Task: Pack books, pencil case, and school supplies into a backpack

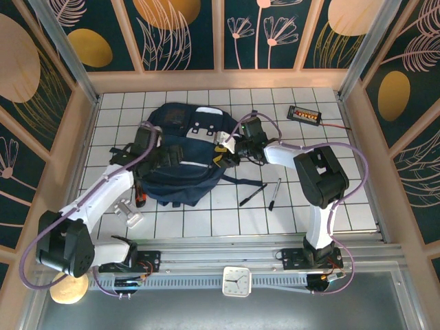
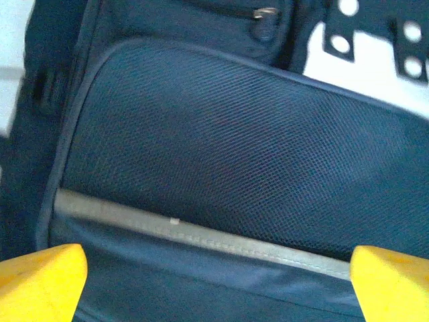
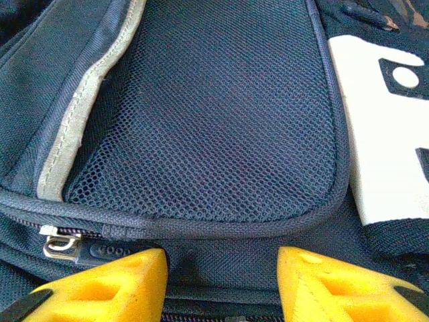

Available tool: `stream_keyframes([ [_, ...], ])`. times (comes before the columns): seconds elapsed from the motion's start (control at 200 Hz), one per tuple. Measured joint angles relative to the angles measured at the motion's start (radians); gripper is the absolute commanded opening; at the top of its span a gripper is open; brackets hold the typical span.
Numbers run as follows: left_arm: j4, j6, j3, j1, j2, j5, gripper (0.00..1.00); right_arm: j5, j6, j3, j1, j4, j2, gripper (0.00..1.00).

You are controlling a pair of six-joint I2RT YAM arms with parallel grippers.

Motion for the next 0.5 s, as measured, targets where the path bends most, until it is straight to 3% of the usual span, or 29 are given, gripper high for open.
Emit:
stream_keyframes([
  [0.11,0.006,-0.288,-0.083,0.078,-0.095,0.125,0.99,0.001,0.005,0.0,0.0,0.0,-0.001,0.49],
  [0.27,0.137,-0.641,-0.278,0.092,-0.206,0.269,0.99,0.008,0.015,0.0,0.002,0.0,-0.002,0.49],
  [0.5,0.279,-0.872,-0.347,0.097,-0.143,0.337,0.99,0.027,0.015,-0.003,0.017,0.003,-0.003,0.48],
])
